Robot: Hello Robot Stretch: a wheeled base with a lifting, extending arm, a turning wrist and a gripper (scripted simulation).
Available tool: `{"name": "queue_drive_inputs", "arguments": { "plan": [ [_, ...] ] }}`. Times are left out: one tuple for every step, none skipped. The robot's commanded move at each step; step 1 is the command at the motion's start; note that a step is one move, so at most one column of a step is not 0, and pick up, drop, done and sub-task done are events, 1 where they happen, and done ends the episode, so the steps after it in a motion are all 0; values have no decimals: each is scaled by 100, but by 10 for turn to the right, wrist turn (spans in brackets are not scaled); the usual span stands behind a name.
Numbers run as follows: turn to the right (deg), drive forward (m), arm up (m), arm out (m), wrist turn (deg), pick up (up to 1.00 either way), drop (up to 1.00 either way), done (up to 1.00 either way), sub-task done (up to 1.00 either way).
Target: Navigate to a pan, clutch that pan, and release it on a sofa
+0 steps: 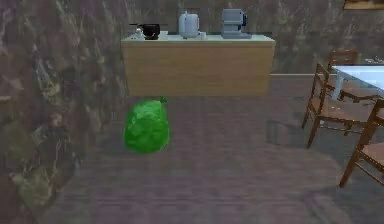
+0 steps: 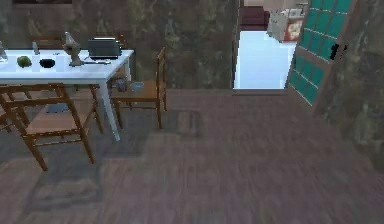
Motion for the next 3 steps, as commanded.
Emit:
{"name": "queue_drive_inputs", "arguments": {
  "plan": [
    [180, 0, 0, 0, 0, 0, 0, 0, 0],
    [0, 100, 0, 0, 0, 0, 0, 0, 0],
    [30, 0, 0, 0, 0, 0, 0, 0, 0]
  ]
}}
